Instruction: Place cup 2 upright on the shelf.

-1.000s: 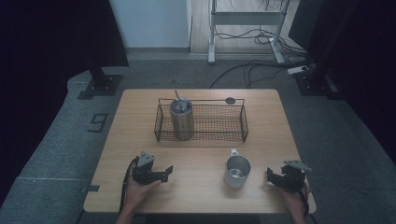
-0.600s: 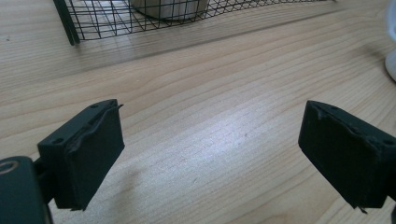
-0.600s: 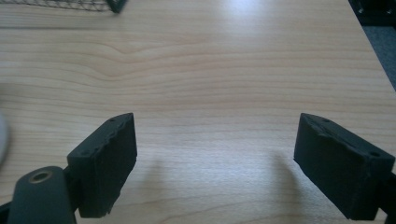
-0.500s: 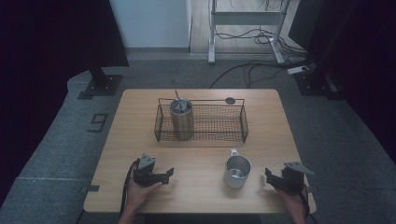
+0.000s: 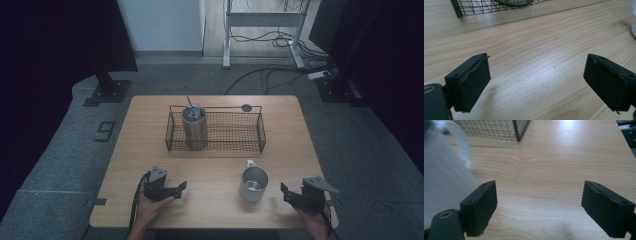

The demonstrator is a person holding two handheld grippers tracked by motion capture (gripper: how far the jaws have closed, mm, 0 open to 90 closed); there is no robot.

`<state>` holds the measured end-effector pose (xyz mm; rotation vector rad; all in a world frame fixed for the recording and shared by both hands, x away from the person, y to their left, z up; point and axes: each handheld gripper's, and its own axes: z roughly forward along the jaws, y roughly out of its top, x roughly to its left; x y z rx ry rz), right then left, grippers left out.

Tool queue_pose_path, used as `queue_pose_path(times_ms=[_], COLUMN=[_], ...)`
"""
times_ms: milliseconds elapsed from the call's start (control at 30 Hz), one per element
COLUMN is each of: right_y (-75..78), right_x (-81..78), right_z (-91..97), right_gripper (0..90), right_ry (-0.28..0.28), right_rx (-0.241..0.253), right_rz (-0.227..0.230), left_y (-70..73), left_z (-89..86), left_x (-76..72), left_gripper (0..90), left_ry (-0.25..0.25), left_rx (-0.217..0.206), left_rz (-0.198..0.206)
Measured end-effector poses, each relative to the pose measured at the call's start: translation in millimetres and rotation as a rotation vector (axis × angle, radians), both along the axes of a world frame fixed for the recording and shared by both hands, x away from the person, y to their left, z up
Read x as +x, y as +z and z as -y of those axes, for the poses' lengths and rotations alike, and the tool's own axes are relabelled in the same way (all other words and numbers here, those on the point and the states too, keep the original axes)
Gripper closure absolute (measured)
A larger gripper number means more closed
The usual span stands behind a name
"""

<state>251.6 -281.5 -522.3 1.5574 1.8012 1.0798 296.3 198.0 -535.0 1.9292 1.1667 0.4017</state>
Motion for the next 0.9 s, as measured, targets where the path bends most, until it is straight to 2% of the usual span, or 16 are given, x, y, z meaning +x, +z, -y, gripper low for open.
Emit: queue_pose_path(times_ms=[167, 333, 600, 900], right_y=[15.6, 25.8, 30.9, 31.1], right_x=[-13.7, -22.2, -27.0, -27.1], right_z=[-12.2, -23.7, -36.5, -45.2], right_gripper=[12.9, 12.9, 12.8, 12.6], right_ry=[0.068, 0.108, 0.160, 0.180], right_rx=[0.033, 0.038, 0.063, 0.088], right_rz=[0.045, 0.084, 0.092, 0.094], left_y=[-1.3, -2.6, -3.5, -5.9], left_z=[0.1, 0.7, 1.2, -0.2], left_x=[0.8, 1.1, 0.6, 1.4], left_gripper=[7.1, 7.1, 7.1, 7.2], left_ry=[0.000, -0.003, -0.004, 0.001], left_rx=[0.000, 0.004, 0.004, 0.000], left_rz=[-0.006, -0.010, -0.017, -0.026])
